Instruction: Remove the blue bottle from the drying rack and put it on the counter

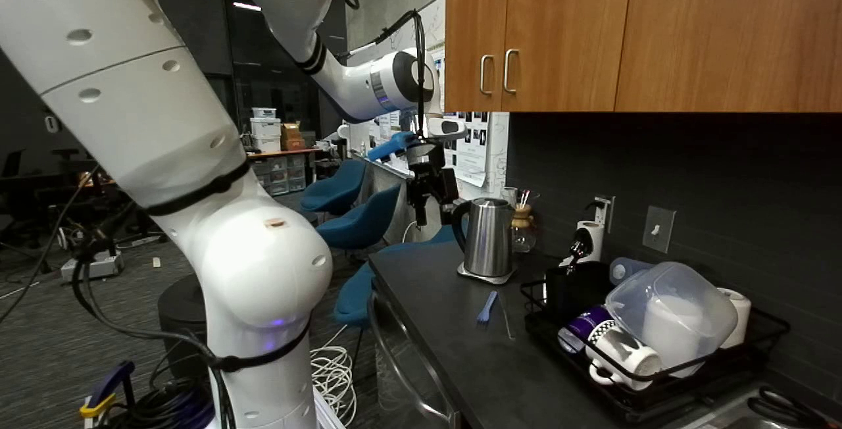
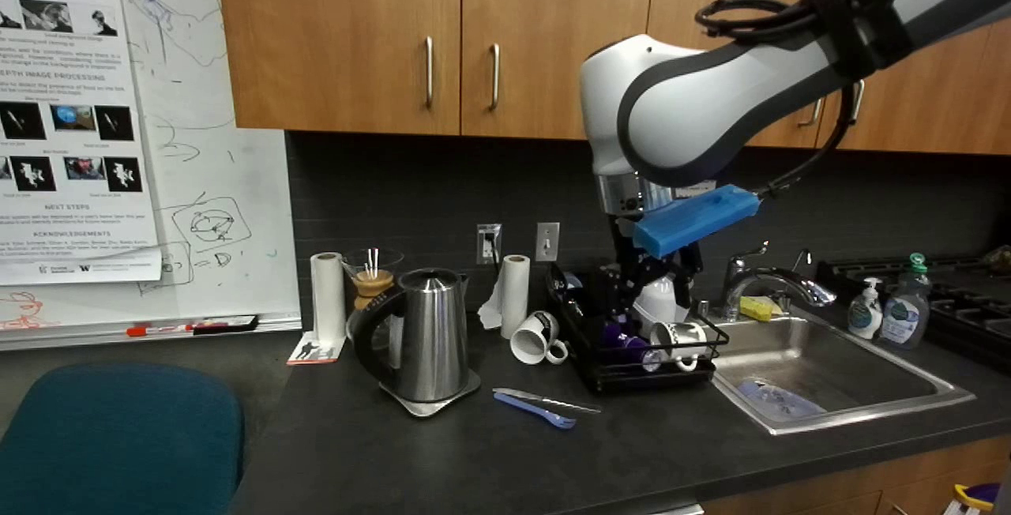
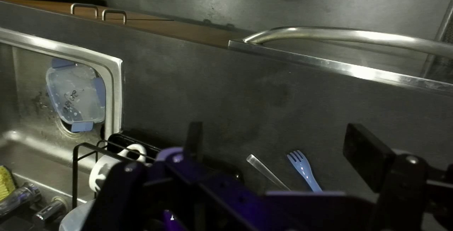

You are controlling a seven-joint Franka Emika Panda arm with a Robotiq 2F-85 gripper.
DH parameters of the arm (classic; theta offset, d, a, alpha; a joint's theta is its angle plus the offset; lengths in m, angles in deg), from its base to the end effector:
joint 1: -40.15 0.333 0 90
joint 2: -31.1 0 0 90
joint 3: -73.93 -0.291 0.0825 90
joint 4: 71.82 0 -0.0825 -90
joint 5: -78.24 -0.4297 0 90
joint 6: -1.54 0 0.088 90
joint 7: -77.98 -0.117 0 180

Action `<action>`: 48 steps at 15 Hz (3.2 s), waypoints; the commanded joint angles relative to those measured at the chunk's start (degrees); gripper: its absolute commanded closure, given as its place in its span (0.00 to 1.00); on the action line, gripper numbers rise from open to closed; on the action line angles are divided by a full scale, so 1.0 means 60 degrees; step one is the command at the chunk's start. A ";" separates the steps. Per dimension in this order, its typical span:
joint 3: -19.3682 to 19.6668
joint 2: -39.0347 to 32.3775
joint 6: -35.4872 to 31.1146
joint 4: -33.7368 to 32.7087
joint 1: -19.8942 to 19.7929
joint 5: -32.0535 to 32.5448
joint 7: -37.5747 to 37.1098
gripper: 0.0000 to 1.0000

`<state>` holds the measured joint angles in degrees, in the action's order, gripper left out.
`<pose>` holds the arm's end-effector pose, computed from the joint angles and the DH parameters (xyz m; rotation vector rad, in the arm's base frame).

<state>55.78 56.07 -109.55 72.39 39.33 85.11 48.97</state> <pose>0.4237 0.1131 0.3585 2.8431 -0.2710 -0.0878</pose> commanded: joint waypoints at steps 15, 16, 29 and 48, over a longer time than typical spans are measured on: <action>0.0193 -0.0226 -0.0087 0.0052 0.0355 0.0050 -0.0135 0.00; 0.0184 -0.0359 -0.0157 0.0092 0.0414 0.0022 -0.0158 0.00; 0.0918 -0.2862 -0.1417 -0.0233 0.0081 0.2841 -0.1613 0.00; 0.2405 -0.5396 -0.1117 -0.3658 0.0503 0.1037 -0.0226 0.00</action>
<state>68.53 23.67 -116.37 50.54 40.70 91.60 47.39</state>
